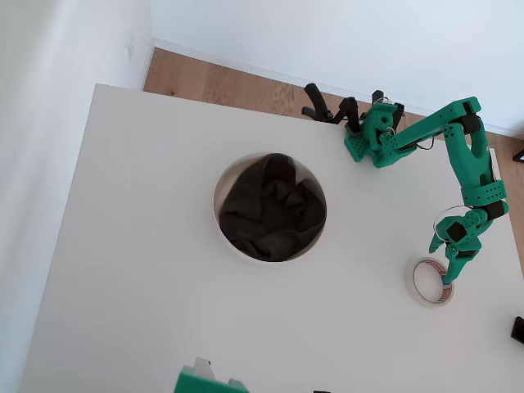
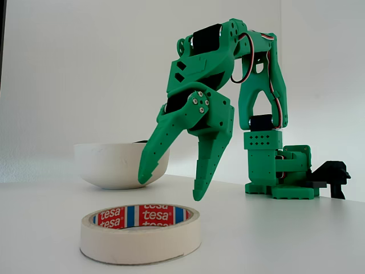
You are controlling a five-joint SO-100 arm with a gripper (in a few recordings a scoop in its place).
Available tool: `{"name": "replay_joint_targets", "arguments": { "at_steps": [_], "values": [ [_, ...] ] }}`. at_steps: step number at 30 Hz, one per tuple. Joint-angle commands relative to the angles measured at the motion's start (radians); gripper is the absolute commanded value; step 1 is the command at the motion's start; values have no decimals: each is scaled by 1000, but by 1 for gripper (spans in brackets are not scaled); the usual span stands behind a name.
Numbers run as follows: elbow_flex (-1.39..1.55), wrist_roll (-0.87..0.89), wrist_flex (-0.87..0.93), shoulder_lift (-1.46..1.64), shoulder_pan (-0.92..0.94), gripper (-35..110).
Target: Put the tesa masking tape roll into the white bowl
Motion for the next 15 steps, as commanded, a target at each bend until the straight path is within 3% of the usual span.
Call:
{"name": "replay_joint_targets", "arguments": {
  "at_steps": [1, 15],
  "values": [
    [-64, 12, -9, 20, -5, 31],
    [-63, 51, -31, -74, -63, 29]
  ]
}}
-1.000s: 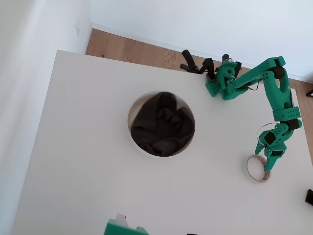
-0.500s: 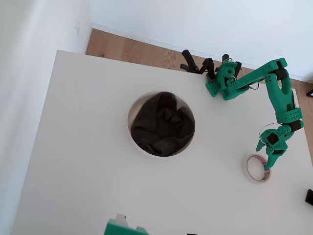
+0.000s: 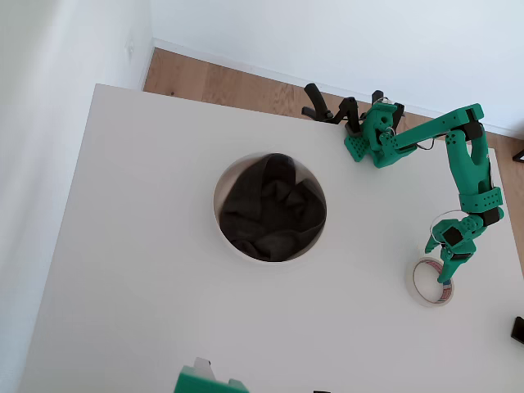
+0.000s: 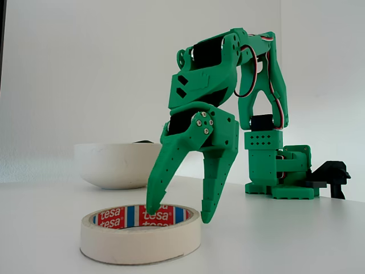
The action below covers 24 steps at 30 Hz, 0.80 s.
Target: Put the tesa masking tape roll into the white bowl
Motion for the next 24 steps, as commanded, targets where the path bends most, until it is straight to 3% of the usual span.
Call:
{"name": "replay_joint_targets", "arguments": {
  "at_steps": [1, 5, 7, 9, 21, 24],
  "values": [
    [-60, 20, 3, 18, -40, 29],
    [-60, 28, -5, 9, -71, 24],
    [-61, 25, -8, 9, -84, 12],
    [-63, 20, -11, 9, -94, -8],
    [-64, -2, -48, 20, -89, -8],
    [-152, -12, 21, 28, -41, -8]
  ]
}}
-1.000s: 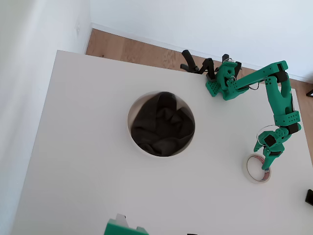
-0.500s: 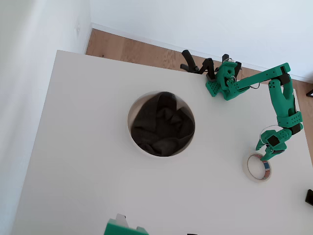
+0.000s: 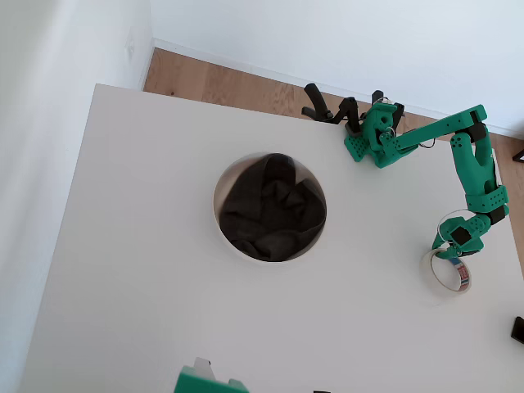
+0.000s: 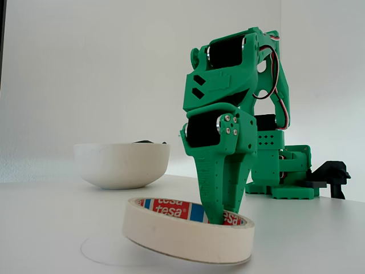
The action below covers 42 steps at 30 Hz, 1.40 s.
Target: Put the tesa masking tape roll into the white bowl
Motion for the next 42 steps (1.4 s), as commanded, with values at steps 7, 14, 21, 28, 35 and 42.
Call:
{"name": "replay_joint_targets", "arguments": {
  "at_steps": [7, 14, 21, 28, 35, 42],
  "values": [
    [-396, -83, 302, 239, 186, -8],
    [-666, -152, 561, 482, 448, -8],
    [-650, -238, 660, 609, 946, -8],
    [-342, -330, 391, 575, 1356, -8],
    [-118, -397, 138, 400, 1519, -8],
    [23, -416, -12, 328, 1531, -8]
  ]
}}
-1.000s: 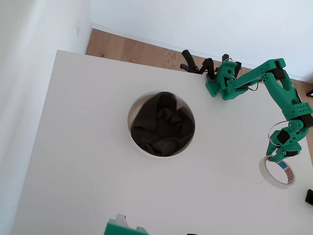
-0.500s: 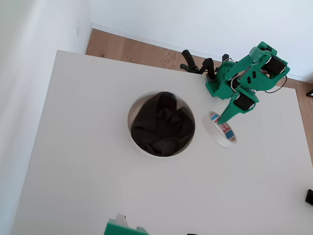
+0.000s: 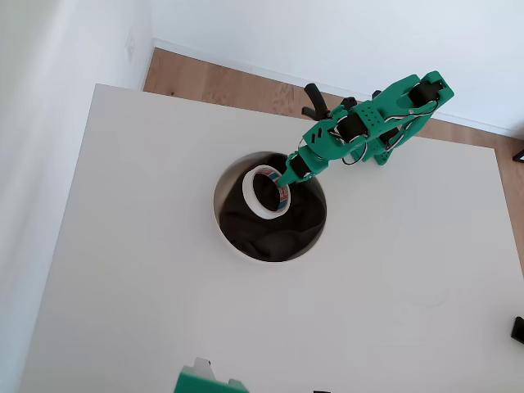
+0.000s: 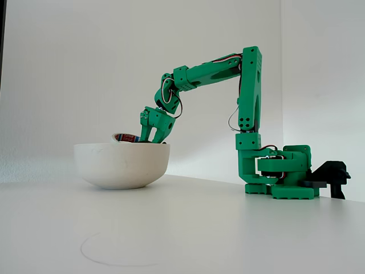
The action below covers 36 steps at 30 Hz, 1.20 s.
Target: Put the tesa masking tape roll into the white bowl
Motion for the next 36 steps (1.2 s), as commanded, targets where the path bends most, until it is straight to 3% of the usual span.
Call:
{"name": "replay_joint_targets", "arguments": {
  "at_steps": [1, 3, 5, 7, 11, 14, 28, 36],
  "values": [
    [8, -5, -57, 18, 3, -8],
    [5, 12, -63, 6, 3, -6],
    [5, 11, -61, 0, 0, 16],
    [5, 20, -64, -2, -2, 22],
    [3, 41, -71, 3, -5, 15],
    [2, 58, -80, 5, -6, -8],
    [-15, 81, -106, 0, -26, -8],
    [-195, 121, 12, -25, -32, -8]
  ]
}}
